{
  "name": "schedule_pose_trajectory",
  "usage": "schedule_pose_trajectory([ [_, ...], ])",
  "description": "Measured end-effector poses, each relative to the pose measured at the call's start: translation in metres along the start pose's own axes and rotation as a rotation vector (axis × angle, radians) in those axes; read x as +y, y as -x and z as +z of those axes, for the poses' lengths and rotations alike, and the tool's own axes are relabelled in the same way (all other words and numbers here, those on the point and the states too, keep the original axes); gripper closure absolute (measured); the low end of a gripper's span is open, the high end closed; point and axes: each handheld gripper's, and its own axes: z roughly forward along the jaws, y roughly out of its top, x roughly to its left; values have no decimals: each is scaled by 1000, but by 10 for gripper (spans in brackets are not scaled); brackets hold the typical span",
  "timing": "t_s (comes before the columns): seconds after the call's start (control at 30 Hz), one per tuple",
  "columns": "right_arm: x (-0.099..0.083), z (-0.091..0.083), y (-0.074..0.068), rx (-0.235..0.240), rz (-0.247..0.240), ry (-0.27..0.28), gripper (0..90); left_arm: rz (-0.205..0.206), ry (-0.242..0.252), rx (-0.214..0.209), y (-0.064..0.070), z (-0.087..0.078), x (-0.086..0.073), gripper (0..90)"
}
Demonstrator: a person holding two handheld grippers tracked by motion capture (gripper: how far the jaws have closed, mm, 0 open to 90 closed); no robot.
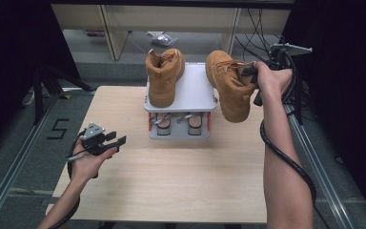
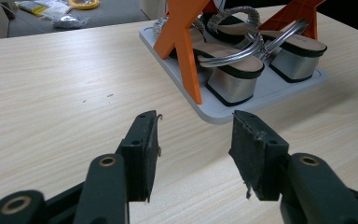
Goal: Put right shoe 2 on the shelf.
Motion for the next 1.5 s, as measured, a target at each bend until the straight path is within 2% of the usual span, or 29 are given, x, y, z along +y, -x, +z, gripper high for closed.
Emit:
schedule_pose_trajectory([
  [0.03,0,1,0,22,-1,9,839,1,1,0,0,0,0,507],
  [0.23,2,1,-5,24,-2,9,839,0,0,1,-1,-1,0,508],
  [0.27,3,1,-6,4,-1,1,839,-1,0,2,-1,-1,-1,508],
  [0.3,3,1,-6,25,3,8,840,-1,1,2,-1,-1,-1,508],
  [0.4,3,3,-9,22,12,9,839,-3,1,1,0,-1,-2,508],
  [0.43,3,3,-11,5,11,5,839,-3,0,1,0,-1,-2,508],
  [0.47,3,4,-11,24,14,9,839,-3,1,1,0,-1,-2,508],
  [0.7,3,9,-15,30,-2,3,839,1,-2,3,-2,-2,-2,508],
  [0.8,3,10,-18,9,-3,-11,839,-1,1,5,-2,-2,-2,509],
  [0.87,3,12,-19,29,-5,-3,839,-3,-1,6,-3,-2,-2,509],
  [0.93,3,13,-20,28,-10,-3,839,-2,-2,5,-3,-2,-3,509],
  [0.97,4,13,-22,11,-7,-17,839,-2,-5,0,-3,-1,-3,509],
  [1.1,4,16,-25,27,-11,-9,839,-2,-3,0,-3,-1,-3,509],
  [1.17,5,17,-28,10,-22,-19,839,-2,-4,4,-3,-2,-3,509],
  [1.4,5,22,-34,25,-18,-20,839,-4,-6,5,-4,-1,-4,509],
  [1.5,6,25,-35,16,-15,-25,839,-4,-11,8,-5,-2,-4,509],
])
